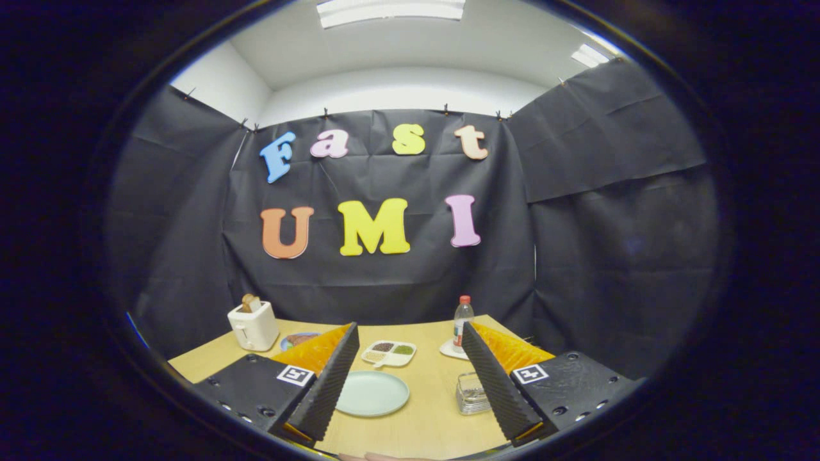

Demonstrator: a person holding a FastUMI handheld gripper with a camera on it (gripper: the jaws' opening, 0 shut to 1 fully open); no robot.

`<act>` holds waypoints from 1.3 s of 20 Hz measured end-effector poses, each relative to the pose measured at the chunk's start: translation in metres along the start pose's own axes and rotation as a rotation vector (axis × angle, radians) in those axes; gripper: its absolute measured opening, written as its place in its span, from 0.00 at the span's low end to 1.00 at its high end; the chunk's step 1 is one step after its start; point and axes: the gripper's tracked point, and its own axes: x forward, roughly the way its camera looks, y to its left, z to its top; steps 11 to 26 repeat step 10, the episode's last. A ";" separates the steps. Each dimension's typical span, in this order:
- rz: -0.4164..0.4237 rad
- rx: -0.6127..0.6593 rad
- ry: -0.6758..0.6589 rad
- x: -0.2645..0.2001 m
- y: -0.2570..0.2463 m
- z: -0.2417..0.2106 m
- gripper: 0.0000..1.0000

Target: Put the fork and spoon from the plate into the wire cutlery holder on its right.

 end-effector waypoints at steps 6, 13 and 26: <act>0.001 -0.029 -0.039 -0.014 0.009 0.012 0.96; 0.009 -0.035 -0.022 -0.012 0.012 0.006 0.96; 0.009 -0.035 -0.022 -0.012 0.012 0.006 0.96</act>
